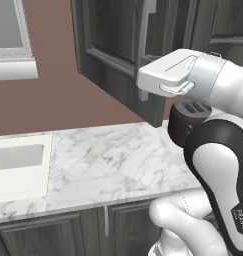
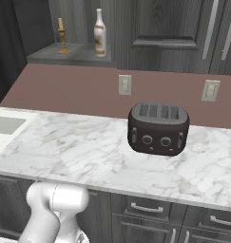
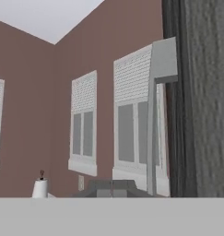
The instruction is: Get the candle and the liquor from the cabinet and move them to the dining counter.
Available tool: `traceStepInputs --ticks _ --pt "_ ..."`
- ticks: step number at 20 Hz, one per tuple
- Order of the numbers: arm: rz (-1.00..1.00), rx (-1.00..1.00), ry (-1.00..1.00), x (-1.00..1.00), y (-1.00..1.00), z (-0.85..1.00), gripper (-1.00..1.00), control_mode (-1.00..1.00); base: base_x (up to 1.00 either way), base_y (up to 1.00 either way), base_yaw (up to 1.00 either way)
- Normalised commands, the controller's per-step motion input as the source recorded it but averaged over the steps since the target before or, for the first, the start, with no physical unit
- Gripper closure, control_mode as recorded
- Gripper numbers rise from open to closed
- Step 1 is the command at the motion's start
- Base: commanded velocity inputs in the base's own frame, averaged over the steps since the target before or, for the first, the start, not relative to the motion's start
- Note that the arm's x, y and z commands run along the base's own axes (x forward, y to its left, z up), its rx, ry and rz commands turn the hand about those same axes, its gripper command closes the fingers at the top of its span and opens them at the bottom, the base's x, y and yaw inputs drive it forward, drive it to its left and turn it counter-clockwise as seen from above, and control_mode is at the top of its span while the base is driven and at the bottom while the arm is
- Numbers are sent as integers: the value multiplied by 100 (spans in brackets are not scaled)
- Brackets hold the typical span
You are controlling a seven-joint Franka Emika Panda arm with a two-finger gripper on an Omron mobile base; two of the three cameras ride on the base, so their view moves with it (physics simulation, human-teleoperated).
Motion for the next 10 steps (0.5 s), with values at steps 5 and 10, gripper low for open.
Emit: traceStepInputs --ticks 5,10 --pt "0 0 0 -1 0 0 -100 -100 0 0 0" --pt "0 0 0 -38 0 2 -100 -100 0 0 0"
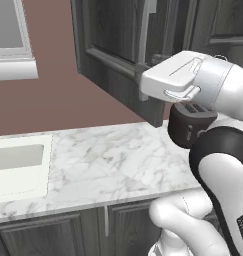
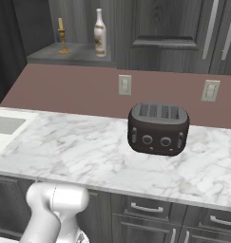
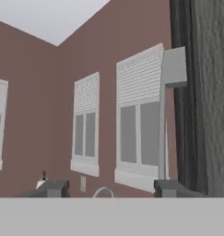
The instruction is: Get the candle and the liquor from the cabinet and move them to the dining counter.
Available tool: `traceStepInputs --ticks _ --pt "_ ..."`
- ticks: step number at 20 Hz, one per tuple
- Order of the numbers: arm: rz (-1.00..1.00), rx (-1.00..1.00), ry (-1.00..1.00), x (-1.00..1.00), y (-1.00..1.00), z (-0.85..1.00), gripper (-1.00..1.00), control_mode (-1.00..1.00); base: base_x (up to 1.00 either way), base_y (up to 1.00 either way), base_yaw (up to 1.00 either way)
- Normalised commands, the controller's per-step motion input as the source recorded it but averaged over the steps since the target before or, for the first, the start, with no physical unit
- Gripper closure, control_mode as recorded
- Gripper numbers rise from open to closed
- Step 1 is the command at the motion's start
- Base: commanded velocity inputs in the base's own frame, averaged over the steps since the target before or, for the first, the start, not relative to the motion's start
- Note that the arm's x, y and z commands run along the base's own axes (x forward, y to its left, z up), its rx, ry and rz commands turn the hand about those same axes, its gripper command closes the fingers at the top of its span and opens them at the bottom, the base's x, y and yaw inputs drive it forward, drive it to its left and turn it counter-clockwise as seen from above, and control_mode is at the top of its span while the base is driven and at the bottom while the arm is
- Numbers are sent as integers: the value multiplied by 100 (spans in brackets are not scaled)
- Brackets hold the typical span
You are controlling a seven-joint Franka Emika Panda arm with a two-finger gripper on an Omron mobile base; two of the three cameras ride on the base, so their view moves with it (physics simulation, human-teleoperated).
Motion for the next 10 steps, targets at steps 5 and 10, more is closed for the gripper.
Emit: traceStepInputs --ticks 5,10 --pt "-3 0 1 -79 -18 5 -100 -100 0 0 0" --pt "-9 0 7 -45 -71 0 -100 -100 0 0 0"
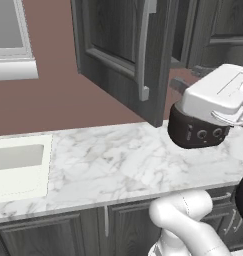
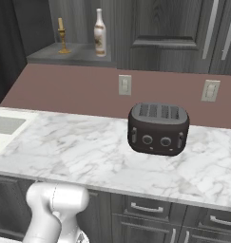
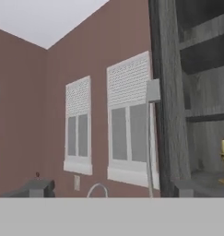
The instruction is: Get the candle and the liquor from the cabinet and move them to the dining counter.
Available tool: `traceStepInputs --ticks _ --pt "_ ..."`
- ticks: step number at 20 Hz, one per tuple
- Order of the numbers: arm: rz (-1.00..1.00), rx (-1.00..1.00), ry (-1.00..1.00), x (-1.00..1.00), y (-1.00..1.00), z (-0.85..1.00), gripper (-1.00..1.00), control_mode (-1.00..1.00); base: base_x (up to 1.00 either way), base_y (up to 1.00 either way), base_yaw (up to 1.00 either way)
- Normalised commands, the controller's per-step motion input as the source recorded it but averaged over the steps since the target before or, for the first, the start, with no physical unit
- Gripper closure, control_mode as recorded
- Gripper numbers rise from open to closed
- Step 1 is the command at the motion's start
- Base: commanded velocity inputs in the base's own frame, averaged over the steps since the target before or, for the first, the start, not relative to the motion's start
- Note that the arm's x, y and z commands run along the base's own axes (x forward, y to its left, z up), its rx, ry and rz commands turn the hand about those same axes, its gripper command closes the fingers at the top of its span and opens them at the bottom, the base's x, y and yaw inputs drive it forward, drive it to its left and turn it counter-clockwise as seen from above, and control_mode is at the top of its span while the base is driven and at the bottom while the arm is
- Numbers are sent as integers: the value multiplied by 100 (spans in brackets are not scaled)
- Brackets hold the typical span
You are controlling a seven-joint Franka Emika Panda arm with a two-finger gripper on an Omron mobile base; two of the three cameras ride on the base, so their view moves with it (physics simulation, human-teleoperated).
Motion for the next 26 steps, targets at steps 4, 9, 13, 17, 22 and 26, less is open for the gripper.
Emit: traceStepInputs --ticks 4,9,13,17,22,26 --pt "-2 0 4 1 -98 0 -100 -100 0 0 0" --pt "11 0 0 28 -87 -5 -100 -100 0 0 0" --pt "21 0 0 31 -70 -6 -100 -100 0 0 0" --pt "25 0 0 36 -39 -8 -100 -100 0 0 0" --pt "22 0 0 68 1 -15 -100 -100 0 0 0" --pt "19 0 0 78 10 -6 -100 -100 0 0 0"
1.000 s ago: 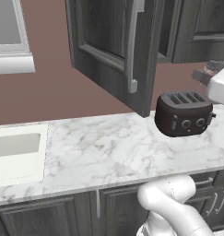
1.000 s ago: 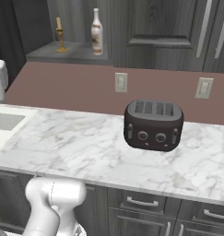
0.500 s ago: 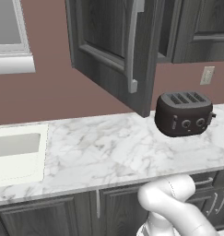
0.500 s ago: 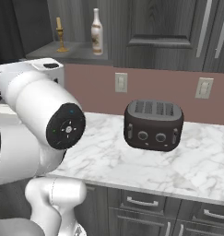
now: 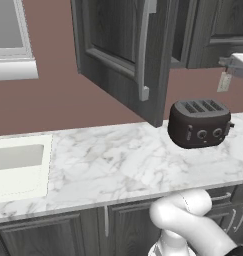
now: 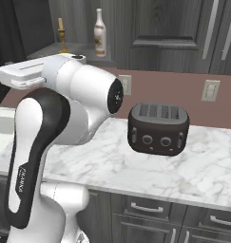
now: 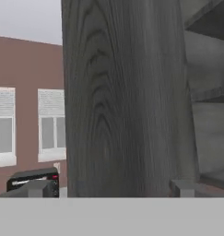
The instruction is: Get the candle and the liquor from the cabinet and move them to the dining counter.
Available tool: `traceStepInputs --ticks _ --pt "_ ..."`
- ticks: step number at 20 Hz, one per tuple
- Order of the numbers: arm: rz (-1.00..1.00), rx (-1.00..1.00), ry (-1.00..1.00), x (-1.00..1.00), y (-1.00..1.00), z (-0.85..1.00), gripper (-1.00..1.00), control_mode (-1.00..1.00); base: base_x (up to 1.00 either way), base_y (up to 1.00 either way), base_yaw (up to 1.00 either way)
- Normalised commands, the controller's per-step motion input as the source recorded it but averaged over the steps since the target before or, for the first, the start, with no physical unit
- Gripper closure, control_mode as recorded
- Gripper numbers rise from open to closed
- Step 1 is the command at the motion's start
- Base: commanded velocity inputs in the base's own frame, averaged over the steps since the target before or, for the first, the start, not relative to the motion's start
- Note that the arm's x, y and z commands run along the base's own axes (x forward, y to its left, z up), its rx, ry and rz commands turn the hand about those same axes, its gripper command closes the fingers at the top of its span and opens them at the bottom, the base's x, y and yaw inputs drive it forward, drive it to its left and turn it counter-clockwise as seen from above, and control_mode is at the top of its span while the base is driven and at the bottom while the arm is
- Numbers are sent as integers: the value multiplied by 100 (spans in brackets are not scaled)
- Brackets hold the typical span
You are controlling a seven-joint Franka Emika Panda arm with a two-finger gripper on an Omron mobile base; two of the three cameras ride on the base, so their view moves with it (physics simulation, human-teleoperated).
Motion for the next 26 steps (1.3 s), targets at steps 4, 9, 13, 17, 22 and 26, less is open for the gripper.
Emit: traceStepInputs --ticks 4,9,13,17,22,26 --pt "18 0 0 47 10 0 -100 -100 0 0 0" --pt "15 -2 0 10 41 0 -100 -100 0 0 0" --pt "12 -6 0 2 58 0 -100 -100 0 0 0" --pt "11 -4 0 0 50 0 -100 -100 0 0 0" --pt "9 0 -1 0 32 0 -100 -100 0 0 0" --pt "8 0 0 3 24 0 -100 -100 0 0 0"
